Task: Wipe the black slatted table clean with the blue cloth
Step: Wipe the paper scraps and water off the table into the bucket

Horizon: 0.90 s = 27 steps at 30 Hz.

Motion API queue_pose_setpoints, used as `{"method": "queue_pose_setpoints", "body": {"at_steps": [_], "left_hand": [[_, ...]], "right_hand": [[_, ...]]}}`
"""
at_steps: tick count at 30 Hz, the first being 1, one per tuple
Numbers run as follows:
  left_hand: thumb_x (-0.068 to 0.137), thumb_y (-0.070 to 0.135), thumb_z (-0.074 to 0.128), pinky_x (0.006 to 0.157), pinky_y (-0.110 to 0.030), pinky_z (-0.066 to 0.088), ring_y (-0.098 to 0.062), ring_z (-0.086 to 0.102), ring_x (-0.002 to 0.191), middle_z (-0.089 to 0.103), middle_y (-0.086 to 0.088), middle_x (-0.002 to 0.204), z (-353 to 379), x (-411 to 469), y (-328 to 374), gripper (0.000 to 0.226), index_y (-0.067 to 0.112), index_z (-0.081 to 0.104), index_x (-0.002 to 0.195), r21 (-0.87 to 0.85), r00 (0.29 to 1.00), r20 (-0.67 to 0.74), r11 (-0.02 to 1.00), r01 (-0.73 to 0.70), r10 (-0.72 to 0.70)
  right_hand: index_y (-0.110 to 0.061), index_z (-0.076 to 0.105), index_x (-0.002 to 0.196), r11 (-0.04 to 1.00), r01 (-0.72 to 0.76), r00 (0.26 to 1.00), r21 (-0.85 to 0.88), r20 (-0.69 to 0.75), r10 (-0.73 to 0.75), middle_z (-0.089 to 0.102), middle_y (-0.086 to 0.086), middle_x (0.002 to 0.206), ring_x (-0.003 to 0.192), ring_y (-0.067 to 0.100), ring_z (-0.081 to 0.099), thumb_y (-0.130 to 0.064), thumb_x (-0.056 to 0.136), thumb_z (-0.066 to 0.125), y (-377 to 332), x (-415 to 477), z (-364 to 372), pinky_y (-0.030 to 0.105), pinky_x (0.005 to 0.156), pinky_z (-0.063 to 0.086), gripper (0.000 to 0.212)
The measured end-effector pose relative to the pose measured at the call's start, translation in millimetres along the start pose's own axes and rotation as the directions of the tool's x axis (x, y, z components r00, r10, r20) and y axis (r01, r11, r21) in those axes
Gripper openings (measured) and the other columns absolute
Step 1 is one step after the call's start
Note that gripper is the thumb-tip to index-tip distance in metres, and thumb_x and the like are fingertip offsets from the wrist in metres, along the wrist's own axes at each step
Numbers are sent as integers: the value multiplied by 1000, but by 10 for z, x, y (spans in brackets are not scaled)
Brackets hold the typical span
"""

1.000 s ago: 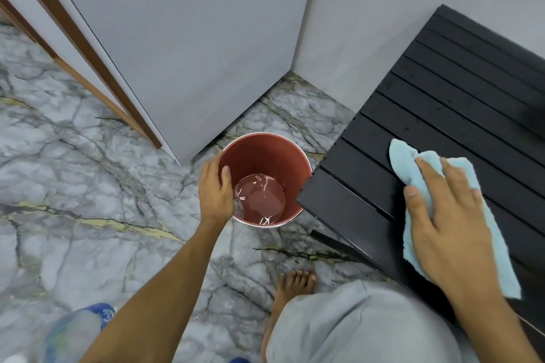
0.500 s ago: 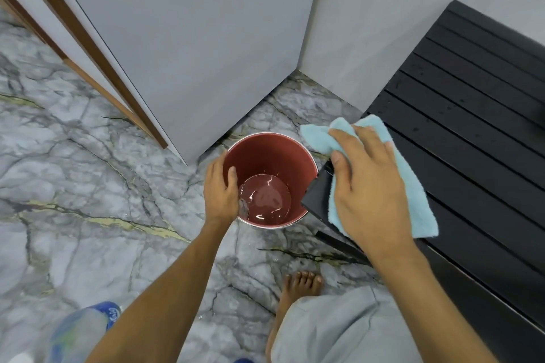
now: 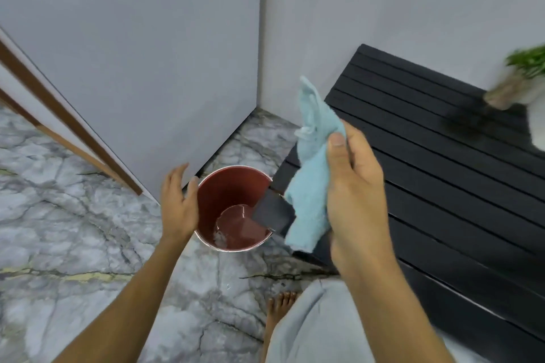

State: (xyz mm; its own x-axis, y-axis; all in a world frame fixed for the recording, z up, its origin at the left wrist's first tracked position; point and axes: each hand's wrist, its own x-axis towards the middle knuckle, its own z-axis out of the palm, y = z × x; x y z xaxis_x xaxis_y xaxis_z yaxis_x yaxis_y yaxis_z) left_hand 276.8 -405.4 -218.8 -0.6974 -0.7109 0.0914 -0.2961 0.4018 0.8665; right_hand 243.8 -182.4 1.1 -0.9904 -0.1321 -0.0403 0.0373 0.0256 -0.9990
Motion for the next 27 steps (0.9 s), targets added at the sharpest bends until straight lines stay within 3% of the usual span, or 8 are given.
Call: {"method": "queue_pose_setpoints", "body": {"at_steps": [3,6,8,11,16,21,27], "left_hand": [[97,36,42,108,-26,31,-11,42,128,47,0,138,-36,-9,585,43,25,47,138,-88,995,42,992,-88,92],[96,31,45,100,-6,27,2,42,124,51,8,136,45,-184,1192,42,24,49,137,-143,942,178,955,-260,283],[98,31,46,102,-9,28,2,41,127,49,12,138,141,-348,1476,40,27,48,138,-134,868,294,916,-377,400],[100,30,45,107,-20,30,-1,41,127,48,11,138,287,-551,1647,39,28,46,139,-105,790,378,870,-482,483],[101,36,38,106,-21,32,0,40,125,44,13,138,368,-653,1637,40,28,45,140,-14,804,407,883,-469,434],[100,39,32,100,-15,31,0,43,124,45,13,140,413,-651,1628,43,29,43,140,38,840,379,901,-433,388],[101,34,33,96,0,22,16,35,123,43,17,142,440,-639,1627,43,32,36,144,32,851,365,908,-417,378]], "right_hand": [[-44,58,116,983,69,990,-171,-111,-89,65,-20,110,99,2,61,-35,98,39,-164,-82,-490,31,87,48,27],[-39,49,129,910,-11,995,-415,-93,-30,51,-17,134,123,3,45,-36,97,39,76,-69,-744,30,105,34,33],[-31,40,138,743,-44,999,-668,-48,16,30,-2,154,142,16,23,-38,97,38,406,-59,-823,41,115,19,42],[-29,33,142,435,41,999,-899,39,-14,13,4,159,146,26,5,-47,95,37,833,-91,-877,51,115,9,50],[-31,31,141,304,201,979,-931,176,-107,17,5,158,145,30,10,-53,91,24,972,-78,-808,54,115,6,55],[-30,26,144,282,391,920,-876,376,-108,12,-1,159,146,25,6,-44,92,16,1036,128,-730,43,119,2,54],[-34,35,139,335,471,882,-816,447,-151,22,-7,155,145,20,10,-37,96,19,1049,598,-611,42,118,5,46]]}}
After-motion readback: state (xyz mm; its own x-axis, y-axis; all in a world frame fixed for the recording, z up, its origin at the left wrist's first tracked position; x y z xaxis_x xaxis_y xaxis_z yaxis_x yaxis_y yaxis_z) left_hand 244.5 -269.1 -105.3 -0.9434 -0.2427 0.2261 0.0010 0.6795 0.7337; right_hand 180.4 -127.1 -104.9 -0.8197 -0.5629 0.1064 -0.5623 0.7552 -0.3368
